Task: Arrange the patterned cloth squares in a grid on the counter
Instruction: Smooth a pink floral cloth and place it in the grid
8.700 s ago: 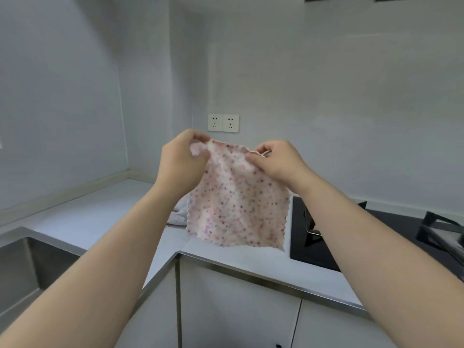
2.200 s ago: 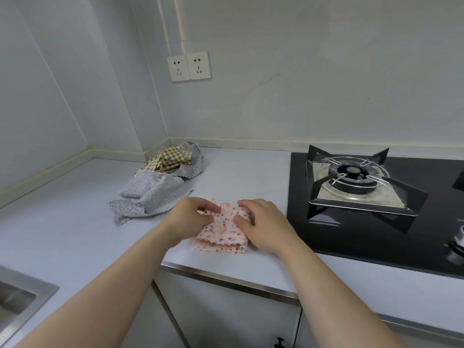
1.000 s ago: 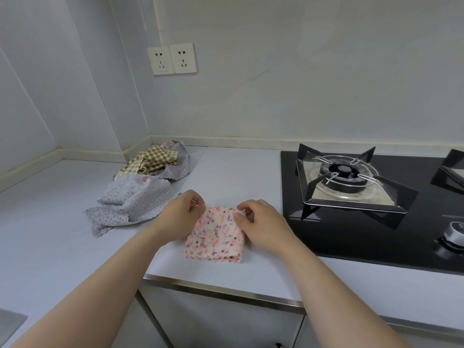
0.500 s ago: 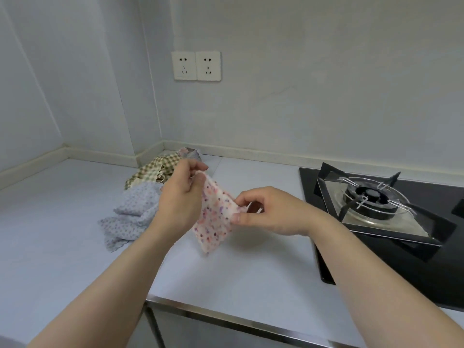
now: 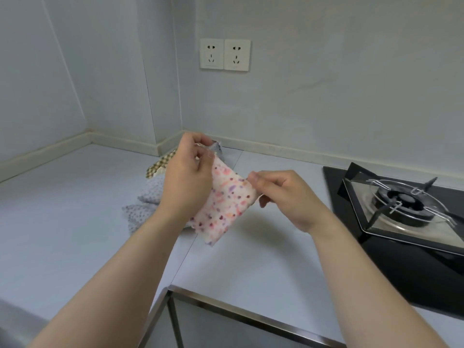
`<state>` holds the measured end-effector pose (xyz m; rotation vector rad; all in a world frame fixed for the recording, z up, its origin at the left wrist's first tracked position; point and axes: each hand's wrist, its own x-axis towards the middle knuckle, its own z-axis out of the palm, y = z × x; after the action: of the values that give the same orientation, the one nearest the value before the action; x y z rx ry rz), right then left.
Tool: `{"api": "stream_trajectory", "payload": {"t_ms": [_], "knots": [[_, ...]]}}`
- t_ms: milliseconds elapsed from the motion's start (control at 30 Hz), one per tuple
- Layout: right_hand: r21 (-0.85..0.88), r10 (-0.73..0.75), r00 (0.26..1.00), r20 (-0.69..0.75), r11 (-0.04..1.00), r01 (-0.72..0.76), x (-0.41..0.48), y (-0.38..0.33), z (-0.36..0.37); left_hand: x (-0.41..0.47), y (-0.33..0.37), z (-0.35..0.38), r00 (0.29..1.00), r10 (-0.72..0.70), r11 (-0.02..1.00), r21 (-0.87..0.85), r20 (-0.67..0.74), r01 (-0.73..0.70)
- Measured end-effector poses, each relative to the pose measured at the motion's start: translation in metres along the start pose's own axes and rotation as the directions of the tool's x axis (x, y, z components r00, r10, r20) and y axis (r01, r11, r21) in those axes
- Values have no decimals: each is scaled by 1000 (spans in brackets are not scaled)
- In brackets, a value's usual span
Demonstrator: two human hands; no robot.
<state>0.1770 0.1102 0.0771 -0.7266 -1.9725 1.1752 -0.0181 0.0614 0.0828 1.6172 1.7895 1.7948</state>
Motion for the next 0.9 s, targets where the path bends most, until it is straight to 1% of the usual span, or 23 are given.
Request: {"api": "stream_trajectory", "payload": {"t_ms": [33,100,133,167,267,333,467,533,633,700,733,833,900], "knots": [[132,80,995,-60,989,-72,0,8,6,-1,1,1,1000,11,999,43,-4,-11],[392,260,958,-120,899,-195,0,22,23,-2,4,3,1000,1,994,112,-10,1],[489,325,938,-124,842,-227,0,28,33,-1,5,3,1000,-22,991,135,-10,23],[545,369,921,-128,802,-246,0,33,44,-2,5,3,999,-40,987,154,-8,40],[601,459,878,-138,743,-294,-4,41,71,-6,6,7,1000,-16,977,212,25,11],[655,516,849,-111,680,-328,-6,43,79,-10,7,12,999,3,969,245,50,-15],[730,606,791,-86,578,-364,-8,44,75,-17,10,22,997,22,964,263,76,-41],[748,632,768,-99,556,-361,-7,47,73,-22,11,26,995,54,965,252,83,-74],[739,638,757,-137,575,-351,-8,46,72,-27,14,29,994,81,967,236,70,-95],[712,631,751,-195,618,-334,-9,45,70,-28,14,30,996,64,974,216,59,-75],[678,620,744,-248,660,-324,-9,46,70,-28,13,31,997,56,976,207,52,-66],[501,535,713,-454,815,-292,-5,54,71,-29,7,34,999,36,984,174,23,-39],[323,454,691,-563,890,-322,-2,60,70,-30,3,36,1000,14,987,158,4,-14]]}}
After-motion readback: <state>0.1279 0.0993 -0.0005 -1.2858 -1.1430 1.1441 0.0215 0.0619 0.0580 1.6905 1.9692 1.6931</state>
